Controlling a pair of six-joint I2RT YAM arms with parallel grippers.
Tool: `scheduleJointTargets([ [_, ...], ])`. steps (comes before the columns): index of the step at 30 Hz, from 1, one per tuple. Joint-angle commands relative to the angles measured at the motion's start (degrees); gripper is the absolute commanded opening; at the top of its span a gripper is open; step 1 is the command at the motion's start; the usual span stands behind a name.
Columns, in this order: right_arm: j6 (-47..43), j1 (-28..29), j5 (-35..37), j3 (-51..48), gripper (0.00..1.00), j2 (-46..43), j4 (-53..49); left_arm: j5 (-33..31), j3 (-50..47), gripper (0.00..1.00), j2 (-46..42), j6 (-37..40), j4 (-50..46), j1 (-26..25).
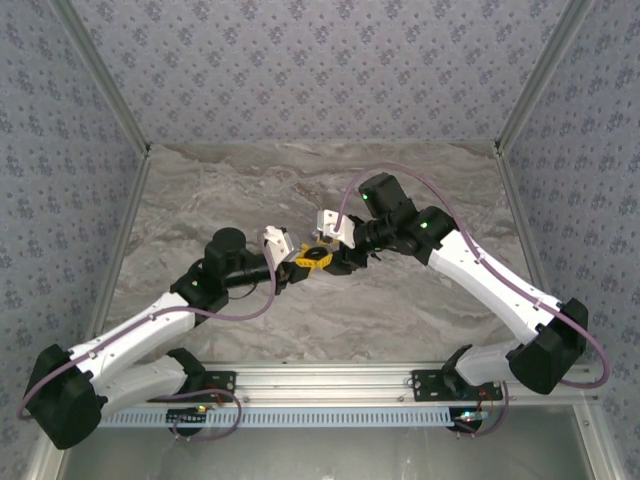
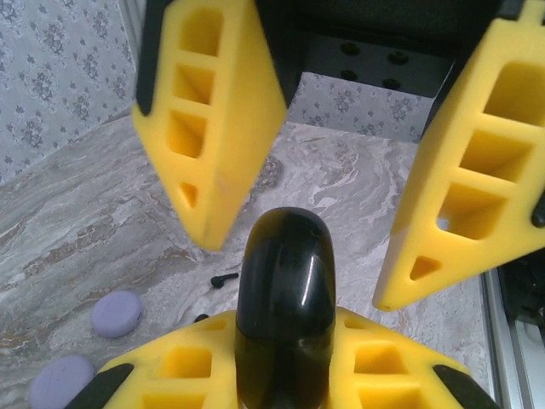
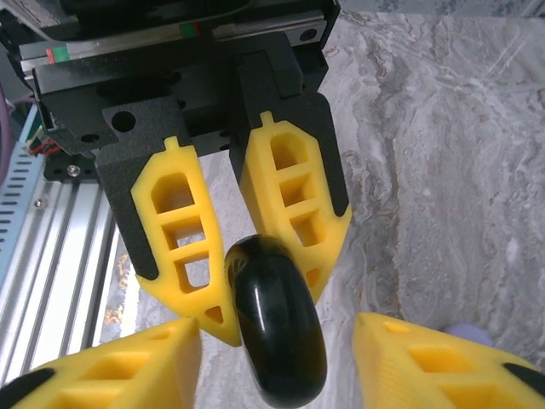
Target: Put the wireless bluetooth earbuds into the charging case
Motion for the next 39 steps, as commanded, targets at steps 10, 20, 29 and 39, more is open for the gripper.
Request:
scheduleJointTargets([
  [10, 1.6, 0.5, 5.2, 1.9, 0.59, 0.3, 2.2, 0.7, 1.4, 0.08, 0.1, -0.2, 1.3, -0.1],
  [20, 2.7, -0.5, 6.5, 4.7, 0.59, 0.4, 0.3, 1.0, 1.4, 0.07, -0.1, -0.5, 1.3, -0.2],
  [29, 3.0, -1.5, 7.7, 5.5, 0.59, 0.2, 0.2, 1.0, 1.5, 0.07, 0.1, -0.7, 1.4, -0.3],
  [39, 4.0, -2.3, 7.3, 5.7, 0.59, -0.8, -0.5, 0.9, 1.6, 0.07, 0.0, -0.9, 1.4, -0.4],
])
